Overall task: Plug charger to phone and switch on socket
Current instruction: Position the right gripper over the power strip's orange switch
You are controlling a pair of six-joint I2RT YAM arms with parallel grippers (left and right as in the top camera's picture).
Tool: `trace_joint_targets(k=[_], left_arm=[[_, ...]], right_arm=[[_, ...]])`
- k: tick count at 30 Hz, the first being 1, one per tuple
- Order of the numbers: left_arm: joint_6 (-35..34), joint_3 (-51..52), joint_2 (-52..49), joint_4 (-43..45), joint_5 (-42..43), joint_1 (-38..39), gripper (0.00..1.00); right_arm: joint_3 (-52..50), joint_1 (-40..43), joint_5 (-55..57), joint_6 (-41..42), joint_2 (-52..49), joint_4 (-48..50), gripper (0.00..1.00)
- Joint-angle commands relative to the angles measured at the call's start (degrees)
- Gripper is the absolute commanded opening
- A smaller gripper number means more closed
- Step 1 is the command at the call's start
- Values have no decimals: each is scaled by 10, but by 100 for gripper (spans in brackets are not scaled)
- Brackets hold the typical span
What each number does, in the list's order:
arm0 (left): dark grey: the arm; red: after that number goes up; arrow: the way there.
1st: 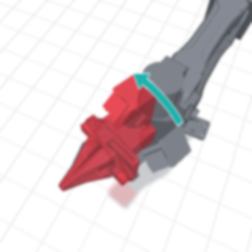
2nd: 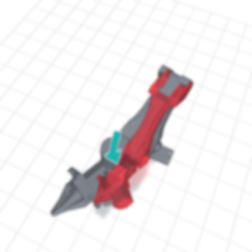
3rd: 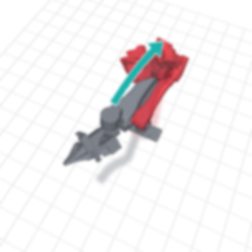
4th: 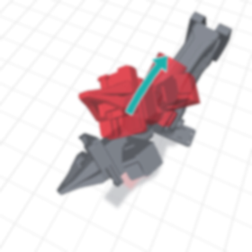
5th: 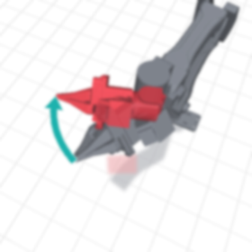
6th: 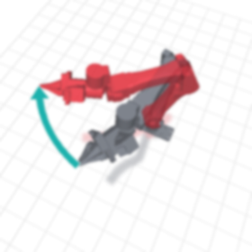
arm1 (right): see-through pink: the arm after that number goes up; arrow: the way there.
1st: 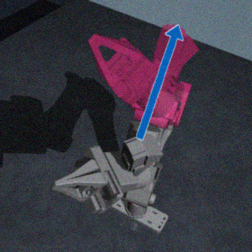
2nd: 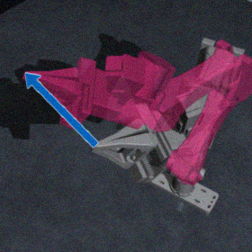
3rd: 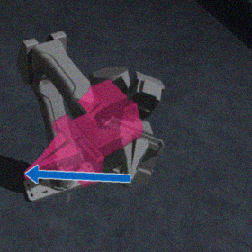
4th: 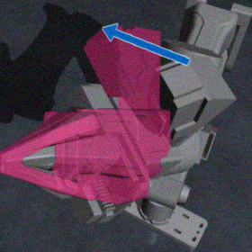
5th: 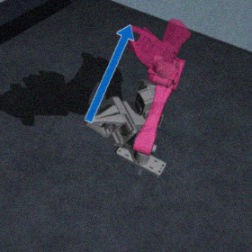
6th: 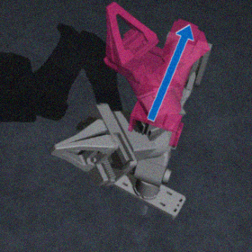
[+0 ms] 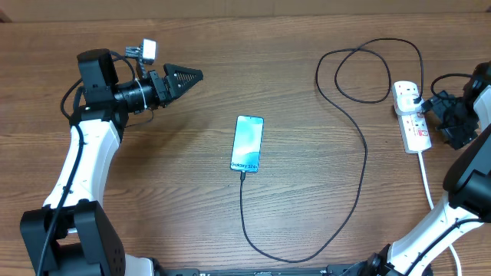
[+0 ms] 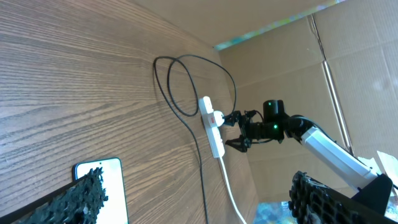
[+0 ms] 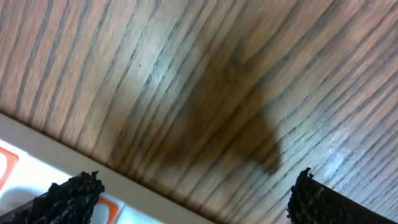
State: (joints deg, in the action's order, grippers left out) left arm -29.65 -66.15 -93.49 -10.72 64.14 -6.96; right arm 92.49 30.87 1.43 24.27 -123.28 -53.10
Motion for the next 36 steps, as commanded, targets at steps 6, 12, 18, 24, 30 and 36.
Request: trace_joint_targets(k=[6,12,18,24,30,36], left_arm=[[9,-7,10,1,-3,1,100],[9,-7,10,1,-3,1,100],[9,-7,10,1,-3,1,100],[9,-7,10,1,-3,1,100],[9,-7,10,1,-3,1,100],[9,-7,10,1,-3,1,100]], right_arm=[[-14,-1,-51,0,-2,-6,100],[-9,1,-76,-3,-2,-13,100],[-4,4,-76,-3,-2,-31,100],[-4,4,-76,-5,-2,-46,100],[-4,4,-75,-5,-2,-56,100],[-4,4,-75,-7,-2,-62,100]])
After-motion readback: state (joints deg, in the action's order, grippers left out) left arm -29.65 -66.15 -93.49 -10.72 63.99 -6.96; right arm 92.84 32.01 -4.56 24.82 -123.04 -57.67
